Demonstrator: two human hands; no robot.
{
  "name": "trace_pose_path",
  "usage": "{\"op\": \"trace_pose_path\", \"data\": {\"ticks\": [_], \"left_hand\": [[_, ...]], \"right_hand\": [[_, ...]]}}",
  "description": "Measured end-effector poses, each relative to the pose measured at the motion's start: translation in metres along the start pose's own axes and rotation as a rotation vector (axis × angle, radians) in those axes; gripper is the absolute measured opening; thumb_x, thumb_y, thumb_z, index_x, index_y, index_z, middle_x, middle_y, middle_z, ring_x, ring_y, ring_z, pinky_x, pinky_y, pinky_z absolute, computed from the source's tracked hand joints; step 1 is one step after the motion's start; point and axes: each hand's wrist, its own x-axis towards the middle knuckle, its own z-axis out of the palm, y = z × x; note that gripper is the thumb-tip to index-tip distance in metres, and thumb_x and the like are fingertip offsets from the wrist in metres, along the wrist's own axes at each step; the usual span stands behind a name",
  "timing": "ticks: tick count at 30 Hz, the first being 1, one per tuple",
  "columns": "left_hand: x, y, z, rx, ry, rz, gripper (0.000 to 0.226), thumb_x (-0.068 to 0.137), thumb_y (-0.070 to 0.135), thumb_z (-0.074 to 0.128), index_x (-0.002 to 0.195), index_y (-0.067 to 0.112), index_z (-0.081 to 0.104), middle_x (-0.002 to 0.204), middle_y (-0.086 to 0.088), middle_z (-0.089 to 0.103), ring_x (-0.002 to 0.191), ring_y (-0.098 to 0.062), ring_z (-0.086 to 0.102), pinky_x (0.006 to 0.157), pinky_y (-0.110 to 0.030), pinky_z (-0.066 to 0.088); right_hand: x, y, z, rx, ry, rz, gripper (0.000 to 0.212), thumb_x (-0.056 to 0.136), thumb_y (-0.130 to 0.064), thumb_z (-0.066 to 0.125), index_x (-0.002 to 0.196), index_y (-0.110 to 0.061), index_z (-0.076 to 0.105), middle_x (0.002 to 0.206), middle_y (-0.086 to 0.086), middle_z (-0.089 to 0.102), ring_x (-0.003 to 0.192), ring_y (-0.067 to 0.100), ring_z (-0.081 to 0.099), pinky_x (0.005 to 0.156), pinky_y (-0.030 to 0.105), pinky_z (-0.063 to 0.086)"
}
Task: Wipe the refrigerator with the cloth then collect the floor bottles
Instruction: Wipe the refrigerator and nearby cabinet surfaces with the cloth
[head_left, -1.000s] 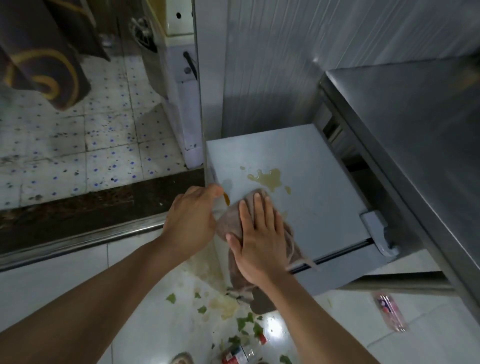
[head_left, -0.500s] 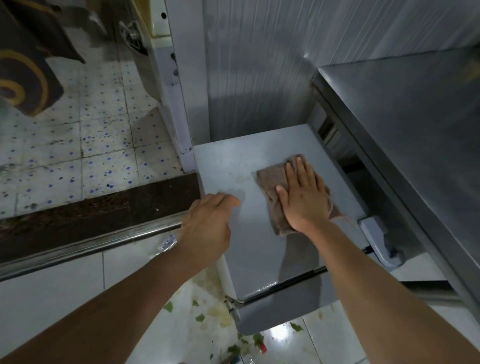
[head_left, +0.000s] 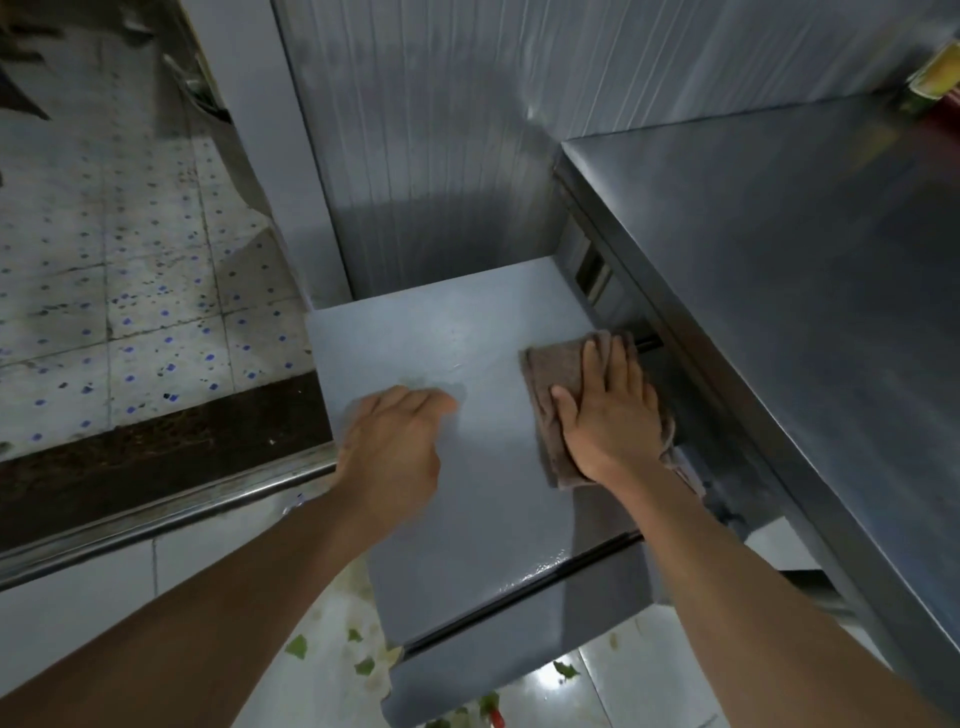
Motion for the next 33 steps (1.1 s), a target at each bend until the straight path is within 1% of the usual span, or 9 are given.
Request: {"op": "trace_pose_path", "data": {"ticks": [7, 11, 14, 17, 20, 22, 26, 30, 33], "left_hand": [[0.005, 0.001, 0.0, -0.037, 0.04, -0.032, 0.043, 0.071, -0.006, 0.055, 0.107, 0.014, 0.064, 0.112, -0.004, 0.065, 0.11, -0.028, 0.054, 0.094, -0.034, 0.035], [0.008, -0.005, 0.0, -0.07, 0.044, -0.009, 0.044, 0.065, -0.01, 0.057, 0.101, 0.013, 0.066, 0.102, -0.003, 0.068, 0.099, -0.027, 0.059, 0.09, -0.032, 0.037], [0.01, -0.008, 0.0, -0.095, 0.033, -0.007, 0.046, 0.065, -0.008, 0.057, 0.105, 0.013, 0.066, 0.107, -0.003, 0.067, 0.102, -0.026, 0.058, 0.091, -0.031, 0.038], [0.002, -0.014, -0.002, -0.111, 0.013, 0.005, 0.045, 0.068, -0.005, 0.055, 0.108, 0.014, 0.065, 0.11, -0.002, 0.066, 0.104, -0.026, 0.058, 0.092, -0.032, 0.041], [-0.015, -0.023, -0.009, -0.038, 0.016, -0.067, 0.036, 0.071, 0.002, 0.054, 0.101, 0.019, 0.065, 0.104, -0.002, 0.065, 0.093, -0.028, 0.06, 0.082, -0.033, 0.046], [-0.025, -0.029, -0.013, -0.014, 0.04, -0.116, 0.03, 0.066, -0.001, 0.063, 0.091, 0.015, 0.067, 0.091, -0.006, 0.066, 0.079, -0.031, 0.062, 0.074, -0.035, 0.048], [-0.034, -0.026, -0.016, 0.015, 0.039, -0.108, 0.034, 0.056, -0.002, 0.073, 0.086, 0.012, 0.068, 0.087, -0.007, 0.068, 0.075, -0.03, 0.064, 0.071, -0.038, 0.05], [-0.027, -0.021, -0.012, 0.021, 0.042, -0.084, 0.039, 0.053, 0.003, 0.074, 0.091, 0.012, 0.067, 0.096, -0.007, 0.067, 0.083, -0.031, 0.064, 0.076, -0.039, 0.05], [-0.022, -0.024, -0.01, 0.048, 0.047, -0.047, 0.034, 0.061, 0.006, 0.07, 0.094, 0.014, 0.067, 0.098, -0.004, 0.065, 0.085, -0.03, 0.061, 0.079, -0.039, 0.047]], "right_hand": [[-0.026, 0.009, -0.003, -0.022, -0.011, -0.174, 0.083, 0.086, -0.064, -0.009, 0.152, -0.014, 0.003, 0.158, 0.018, 0.004, 0.146, 0.034, 0.003, 0.119, 0.046, 0.008], [-0.016, 0.009, -0.003, 0.042, -0.004, -0.081, 0.068, 0.094, -0.053, -0.001, 0.151, -0.018, 0.013, 0.157, 0.018, 0.013, 0.144, 0.036, 0.016, 0.115, 0.049, 0.017], [0.032, -0.004, -0.001, 0.036, 0.002, -0.077, 0.062, 0.097, -0.049, 0.011, 0.152, -0.021, 0.002, 0.159, 0.015, 0.001, 0.146, 0.033, 0.006, 0.117, 0.048, 0.011], [0.06, -0.033, -0.003, 0.0, 0.004, -0.105, 0.067, 0.095, -0.056, 0.011, 0.151, -0.021, -0.003, 0.158, 0.017, -0.005, 0.145, 0.036, -0.001, 0.117, 0.05, 0.006], [0.045, -0.076, 0.001, -0.004, -0.003, -0.244, 0.069, 0.094, -0.06, 0.011, 0.15, -0.026, -0.007, 0.157, 0.017, -0.012, 0.144, 0.035, -0.014, 0.117, 0.049, -0.004], [0.022, -0.099, 0.003, 0.048, -0.026, -0.376, 0.068, 0.093, -0.059, 0.014, 0.151, -0.028, -0.005, 0.157, 0.013, -0.015, 0.144, 0.03, -0.019, 0.117, 0.047, -0.008], [-0.003, -0.084, 0.0, 0.085, -0.063, -0.573, 0.067, 0.09, -0.056, 0.005, 0.151, -0.029, -0.001, 0.159, 0.001, -0.014, 0.144, 0.019, -0.02, 0.119, 0.042, -0.007], [0.026, -0.031, -0.002, 0.011, 0.048, -0.36, 0.061, 0.095, -0.048, 0.002, 0.152, -0.025, 0.001, 0.159, 0.001, -0.007, 0.147, 0.022, -0.006, 0.119, 0.045, 0.004], [0.066, -0.027, -0.005, 0.003, 0.012, -0.189, 0.059, 0.099, -0.047, 0.011, 0.152, -0.023, -0.002, 0.16, 0.009, -0.006, 0.147, 0.028, -0.005, 0.118, 0.049, 0.007]]}}
